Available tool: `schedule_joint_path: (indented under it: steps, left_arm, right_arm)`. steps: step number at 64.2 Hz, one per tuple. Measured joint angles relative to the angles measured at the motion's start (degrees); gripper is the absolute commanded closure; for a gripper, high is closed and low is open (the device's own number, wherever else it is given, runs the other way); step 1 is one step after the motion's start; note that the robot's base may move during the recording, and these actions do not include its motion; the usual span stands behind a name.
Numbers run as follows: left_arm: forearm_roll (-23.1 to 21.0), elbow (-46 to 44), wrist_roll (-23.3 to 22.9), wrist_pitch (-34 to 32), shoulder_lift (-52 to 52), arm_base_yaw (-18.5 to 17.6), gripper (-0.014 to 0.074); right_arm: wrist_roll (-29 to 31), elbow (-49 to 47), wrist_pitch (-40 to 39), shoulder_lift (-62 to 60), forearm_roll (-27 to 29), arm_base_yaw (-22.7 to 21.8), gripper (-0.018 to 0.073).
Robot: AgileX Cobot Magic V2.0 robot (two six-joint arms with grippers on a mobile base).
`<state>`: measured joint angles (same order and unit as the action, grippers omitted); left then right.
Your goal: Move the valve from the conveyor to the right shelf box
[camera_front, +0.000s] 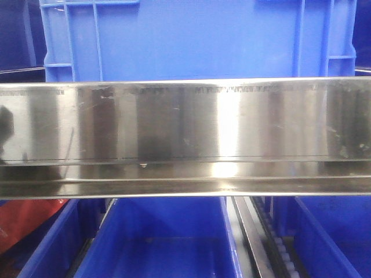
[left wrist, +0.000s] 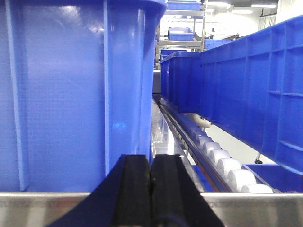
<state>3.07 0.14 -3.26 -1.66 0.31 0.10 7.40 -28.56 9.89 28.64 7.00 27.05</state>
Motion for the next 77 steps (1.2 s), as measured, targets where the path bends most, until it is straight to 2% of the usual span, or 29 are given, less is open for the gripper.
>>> schedule_joint_path:
  steps: [54,63,77]
  left_arm:
    - [0.00,0.00,0.00,0.00,0.00,0.00,0.0707]
    - [0.00,0.00,0.00,0.00,0.00,0.00,0.0707]
    - [0.00,0.00,0.00,0.00,0.00,0.00,0.0707]
  right_arm:
    - [0.00,0.00,0.27,-0.40,-0.53,-0.82,0.0721]
    - [0.10,2.69,0.72,-4.25,-0.76,-6.06,0.0721]
    - [-1.75,12.40,-0.25,-15.39,-0.40,-18.51,0.0721]
